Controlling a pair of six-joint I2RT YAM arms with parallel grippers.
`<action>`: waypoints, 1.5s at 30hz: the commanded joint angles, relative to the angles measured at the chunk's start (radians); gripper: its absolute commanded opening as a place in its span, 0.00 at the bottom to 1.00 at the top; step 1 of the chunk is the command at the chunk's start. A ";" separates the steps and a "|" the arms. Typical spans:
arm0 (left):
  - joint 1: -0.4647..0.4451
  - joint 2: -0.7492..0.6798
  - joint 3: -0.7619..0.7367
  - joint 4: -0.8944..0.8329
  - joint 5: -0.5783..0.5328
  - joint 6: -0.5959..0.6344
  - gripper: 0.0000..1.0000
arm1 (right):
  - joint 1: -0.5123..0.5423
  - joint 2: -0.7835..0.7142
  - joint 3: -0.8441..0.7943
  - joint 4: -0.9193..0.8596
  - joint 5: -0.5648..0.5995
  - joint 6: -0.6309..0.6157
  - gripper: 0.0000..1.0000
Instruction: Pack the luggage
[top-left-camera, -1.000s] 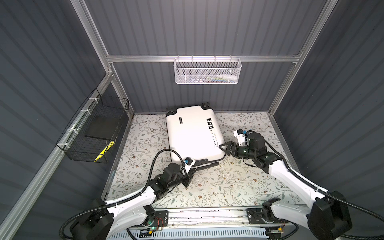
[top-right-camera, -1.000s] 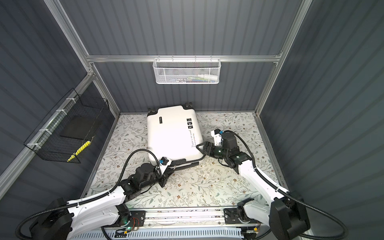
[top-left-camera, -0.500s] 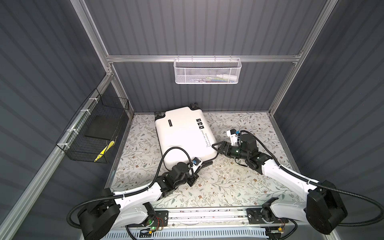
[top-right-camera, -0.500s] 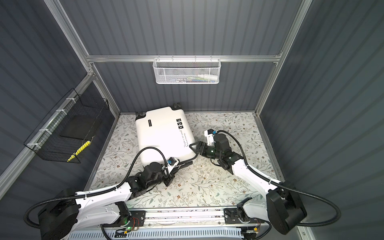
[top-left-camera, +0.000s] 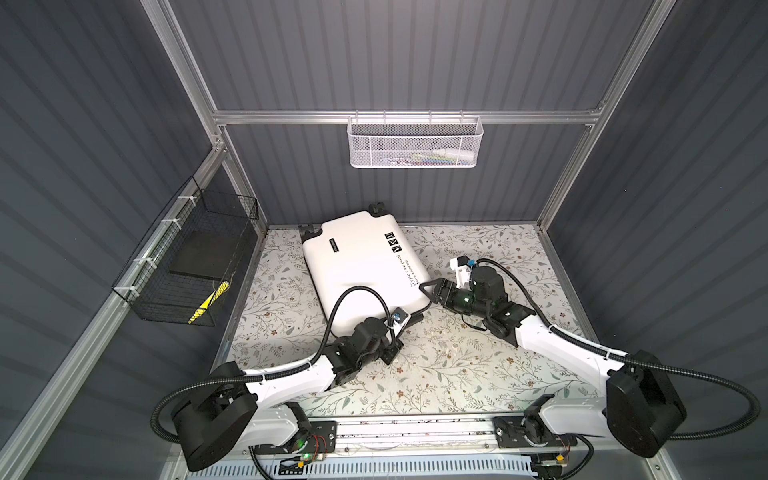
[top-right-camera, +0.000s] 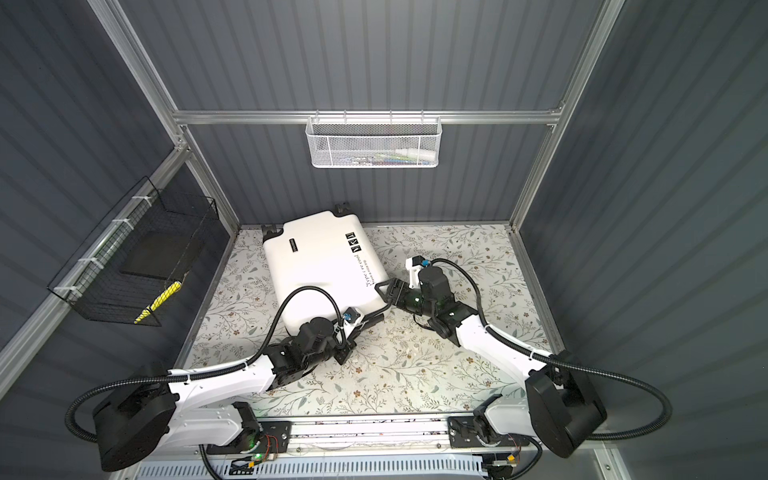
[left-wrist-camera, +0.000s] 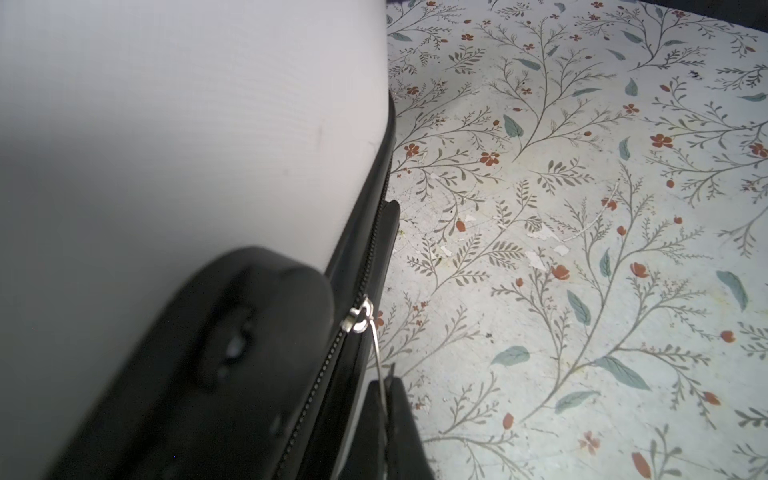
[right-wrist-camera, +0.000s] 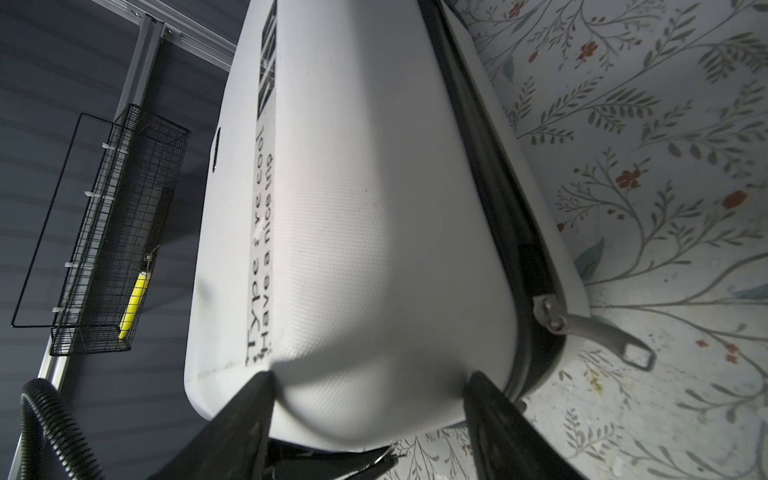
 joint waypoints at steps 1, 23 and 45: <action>-0.055 -0.022 0.073 0.154 0.217 0.056 0.00 | 0.074 0.027 0.022 -0.032 -0.135 -0.012 0.73; -0.054 -0.121 0.035 0.060 0.173 0.061 0.28 | -0.174 -0.080 -0.026 -0.154 -0.191 -0.091 0.77; -0.045 -0.336 0.320 -0.392 -0.475 -0.195 1.00 | -0.264 -0.113 0.055 -0.243 -0.202 -0.134 0.84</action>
